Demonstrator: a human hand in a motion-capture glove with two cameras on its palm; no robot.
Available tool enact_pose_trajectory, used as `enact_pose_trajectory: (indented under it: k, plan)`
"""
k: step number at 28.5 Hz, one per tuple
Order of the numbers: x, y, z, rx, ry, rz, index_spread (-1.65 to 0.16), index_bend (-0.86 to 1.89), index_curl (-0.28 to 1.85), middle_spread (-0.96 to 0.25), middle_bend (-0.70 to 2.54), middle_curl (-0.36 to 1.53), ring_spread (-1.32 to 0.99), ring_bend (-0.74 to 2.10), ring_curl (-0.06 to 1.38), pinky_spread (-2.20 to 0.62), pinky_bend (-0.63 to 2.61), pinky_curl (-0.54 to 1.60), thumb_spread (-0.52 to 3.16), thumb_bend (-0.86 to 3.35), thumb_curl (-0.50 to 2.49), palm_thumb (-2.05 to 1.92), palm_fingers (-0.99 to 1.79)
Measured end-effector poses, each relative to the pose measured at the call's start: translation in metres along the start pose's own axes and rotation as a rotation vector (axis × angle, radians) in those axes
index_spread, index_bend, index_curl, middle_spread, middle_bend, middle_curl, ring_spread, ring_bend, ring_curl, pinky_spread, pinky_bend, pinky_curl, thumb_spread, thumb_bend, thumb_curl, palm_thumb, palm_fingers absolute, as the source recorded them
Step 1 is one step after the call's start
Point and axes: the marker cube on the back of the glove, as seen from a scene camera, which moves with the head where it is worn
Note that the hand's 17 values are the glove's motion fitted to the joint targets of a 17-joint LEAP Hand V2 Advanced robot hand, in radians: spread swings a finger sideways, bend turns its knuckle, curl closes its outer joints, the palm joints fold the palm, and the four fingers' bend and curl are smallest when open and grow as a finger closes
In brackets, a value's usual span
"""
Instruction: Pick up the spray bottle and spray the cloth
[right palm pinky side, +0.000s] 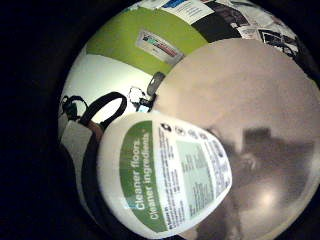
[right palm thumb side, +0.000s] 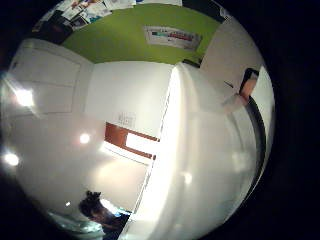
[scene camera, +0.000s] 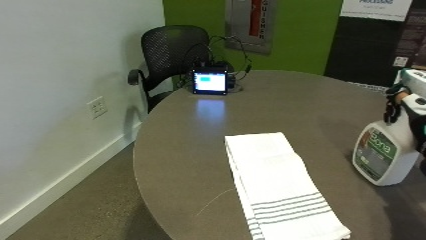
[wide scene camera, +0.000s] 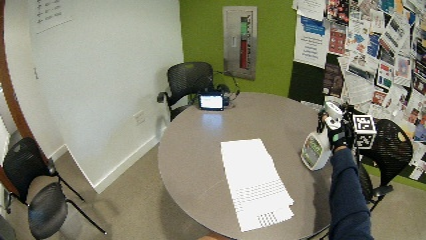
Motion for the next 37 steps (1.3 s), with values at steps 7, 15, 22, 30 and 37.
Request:
enact_pose_trajectory:
  k: [7, 15, 22, 30, 37]
  plan:
    - [-0.005, 0.009, -0.022, 0.003, -0.01, -0.008, -0.27, 0.36, 0.55, -0.18, 0.7, 0.55, -0.23, 0.73, 0.48, -0.3, 0.46, 0.41, 0.41, -0.03, 0.7, 0.98, 1.4]
    - [-0.007, 0.029, -0.045, -0.06, 0.098, -0.105, -0.27, 0.37, 0.57, -0.18, 0.72, 0.55, -0.23, 0.73, 0.48, -0.3, 0.46, 0.41, 0.37, -0.03, 0.72, 0.98, 1.4]
    - [-0.084, 0.07, -0.02, -0.294, 0.252, -0.368, -0.27, 0.39, 0.58, -0.18, 0.72, 0.55, -0.23, 0.73, 0.49, -0.3, 0.46, 0.41, 0.34, -0.03, 0.74, 0.98, 1.4]
    - [-0.161, 0.165, 0.032, -0.711, 0.537, -0.468, -0.27, 0.39, 0.59, -0.18, 0.73, 0.55, -0.23, 0.73, 0.49, -0.3, 0.46, 0.42, 0.3, -0.03, 0.75, 0.97, 1.39]
    - [-0.172, 0.179, 0.062, -0.94, 0.821, -0.329, -0.27, 0.37, 0.6, -0.17, 0.73, 0.55, -0.23, 0.73, 0.49, -0.3, 0.47, 0.42, 0.33, -0.04, 0.75, 0.94, 1.39]
